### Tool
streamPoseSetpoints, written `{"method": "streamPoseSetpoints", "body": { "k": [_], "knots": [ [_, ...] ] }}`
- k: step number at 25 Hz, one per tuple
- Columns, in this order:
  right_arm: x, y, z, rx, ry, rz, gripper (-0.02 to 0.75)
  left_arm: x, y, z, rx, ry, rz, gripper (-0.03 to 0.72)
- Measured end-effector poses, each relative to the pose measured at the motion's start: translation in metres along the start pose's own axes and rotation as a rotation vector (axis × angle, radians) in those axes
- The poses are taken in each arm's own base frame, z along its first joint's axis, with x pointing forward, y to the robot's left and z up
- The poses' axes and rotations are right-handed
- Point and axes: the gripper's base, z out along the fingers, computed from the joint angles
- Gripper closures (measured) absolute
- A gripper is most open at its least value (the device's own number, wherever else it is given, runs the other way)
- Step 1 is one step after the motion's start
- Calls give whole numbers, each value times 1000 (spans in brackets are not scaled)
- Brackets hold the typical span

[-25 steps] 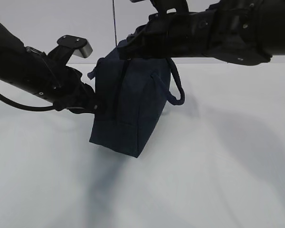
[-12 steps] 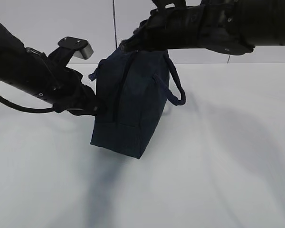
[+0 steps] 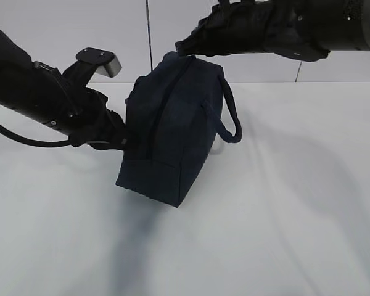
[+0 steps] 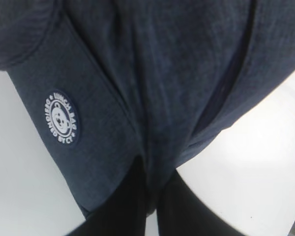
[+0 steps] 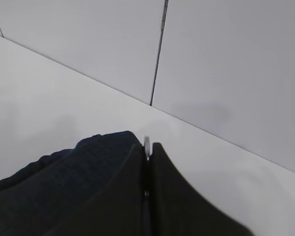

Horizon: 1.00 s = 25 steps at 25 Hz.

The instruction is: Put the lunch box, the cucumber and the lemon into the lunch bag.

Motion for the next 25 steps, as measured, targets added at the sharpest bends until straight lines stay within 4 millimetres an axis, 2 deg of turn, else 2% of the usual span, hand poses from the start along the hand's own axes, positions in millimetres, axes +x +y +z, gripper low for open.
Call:
{"method": "streamPoseSetpoints", "body": {
  "k": [6, 15, 19, 25],
  "knots": [
    [0, -2, 20, 10, -7, -5, 738, 0, 0, 0, 0, 0, 0, 690],
    [11, -22, 47, 56, 5, -17, 738, 1, -1, 0, 7, 6, 1, 690],
    [17, -30, 54, 71, 17, -14, 738, 1, -1, 0, 12, 9, 1, 690],
    [17, -31, 54, 72, 15, -3, 738, 1, -6, -1, 64, 24, -30, 683]
  ]
}}
